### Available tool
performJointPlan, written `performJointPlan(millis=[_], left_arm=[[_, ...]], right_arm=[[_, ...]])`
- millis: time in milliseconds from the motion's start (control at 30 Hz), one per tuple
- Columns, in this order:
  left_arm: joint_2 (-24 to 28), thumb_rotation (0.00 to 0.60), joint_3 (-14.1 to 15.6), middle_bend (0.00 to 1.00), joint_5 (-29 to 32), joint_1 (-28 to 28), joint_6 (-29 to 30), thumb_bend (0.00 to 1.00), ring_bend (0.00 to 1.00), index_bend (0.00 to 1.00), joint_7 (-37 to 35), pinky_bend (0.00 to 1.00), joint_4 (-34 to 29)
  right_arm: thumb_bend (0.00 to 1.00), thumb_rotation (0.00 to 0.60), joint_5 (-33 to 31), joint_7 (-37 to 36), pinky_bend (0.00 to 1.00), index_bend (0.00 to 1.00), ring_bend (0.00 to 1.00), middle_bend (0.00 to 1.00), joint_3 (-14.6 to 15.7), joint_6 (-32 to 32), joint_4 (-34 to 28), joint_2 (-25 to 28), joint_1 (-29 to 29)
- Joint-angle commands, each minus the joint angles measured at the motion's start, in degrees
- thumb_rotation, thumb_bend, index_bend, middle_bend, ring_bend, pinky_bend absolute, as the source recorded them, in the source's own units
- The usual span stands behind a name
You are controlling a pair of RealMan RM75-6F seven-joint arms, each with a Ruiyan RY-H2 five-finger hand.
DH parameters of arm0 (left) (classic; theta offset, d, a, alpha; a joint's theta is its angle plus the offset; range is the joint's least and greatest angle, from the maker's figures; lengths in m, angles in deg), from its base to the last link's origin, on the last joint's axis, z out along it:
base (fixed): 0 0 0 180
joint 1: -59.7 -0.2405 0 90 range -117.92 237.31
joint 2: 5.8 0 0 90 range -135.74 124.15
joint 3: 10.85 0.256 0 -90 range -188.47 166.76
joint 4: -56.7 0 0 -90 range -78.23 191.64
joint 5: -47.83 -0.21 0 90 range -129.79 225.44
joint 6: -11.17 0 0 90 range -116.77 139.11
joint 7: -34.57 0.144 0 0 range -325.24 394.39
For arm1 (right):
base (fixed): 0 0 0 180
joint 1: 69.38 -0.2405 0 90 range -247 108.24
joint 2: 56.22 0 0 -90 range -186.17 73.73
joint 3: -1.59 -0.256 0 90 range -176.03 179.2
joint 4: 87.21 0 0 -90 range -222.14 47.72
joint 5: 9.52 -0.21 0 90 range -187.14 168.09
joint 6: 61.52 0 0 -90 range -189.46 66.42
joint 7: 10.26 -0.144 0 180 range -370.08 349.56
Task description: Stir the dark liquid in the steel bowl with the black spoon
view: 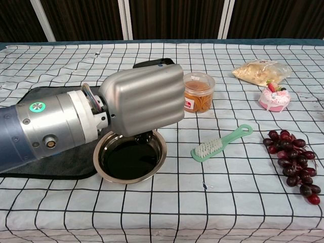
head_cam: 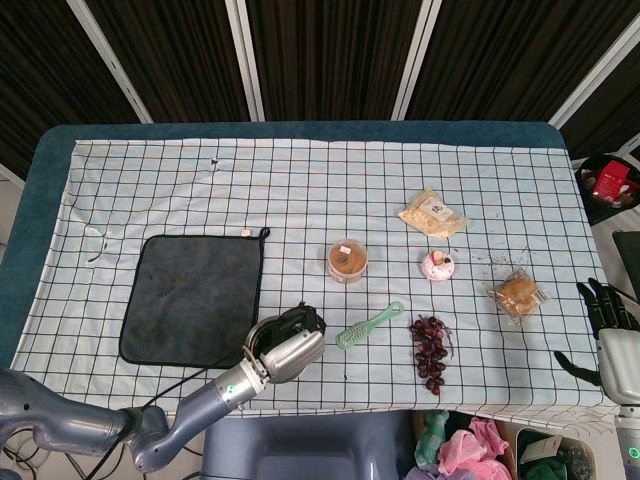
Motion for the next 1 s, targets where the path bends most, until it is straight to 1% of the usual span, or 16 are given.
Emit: performJointPlan(millis=[33,133,300,633,900,1000], left_arm=[[0.4,0.600,0.5,0.94,-0.5,-0.4,0.0,0.47,0.85,0.65,-0.7,0.76,1.0],[0.7,0.600,0.9,0.93,-0.9,-0.6,-0.3,0.47,0.85,0.65,-1.6,0.76,1.9],[-0.2,0.600,1.2,0.93,-1.7,-0.7,-1.1,0.47,0.85,0.65,-2.5,0.76,3.8],[-2.0,0.600,0.7,0.93,-1.7,-1.6,-1.8,0.47,0.85,0.65,-2.7,0.76,5.6],[-3.5,0.600,-0.1,0.93,-2.6,-1.7,-1.8,0.47,0.85,0.65,-3.0,0.76,5.3],[-3.9,0.600,0.2,0.93,-2.7,-2.0,-1.9,0.47,0.85,0.65,-3.3,0.76,4.9]], right_arm=[[0.11,0.600,-0.1,0.0,0.22,0.04,0.04,0.01,0.0,-0.1,0.0,0.0,0.0],[0.11,0.600,-0.4,-0.2,0.22,0.04,0.04,0.01,-0.1,-0.3,0.2,0.0,-0.1],[0.11,0.600,-0.1,-0.2,0.22,0.04,0.04,0.01,-0.1,-0.1,0.0,0.0,0.0],[0.11,0.600,-0.1,-0.6,0.22,0.04,0.04,0.01,0.0,-0.2,0.0,0.0,0.0],[0.11,0.600,0.0,-0.7,0.22,0.04,0.04,0.01,0.0,-0.4,0.1,-0.1,-0.1],[0.11,0.600,0.1,-0.7,0.22,0.04,0.04,0.01,0.1,-0.6,0.1,-0.1,-0.1]])
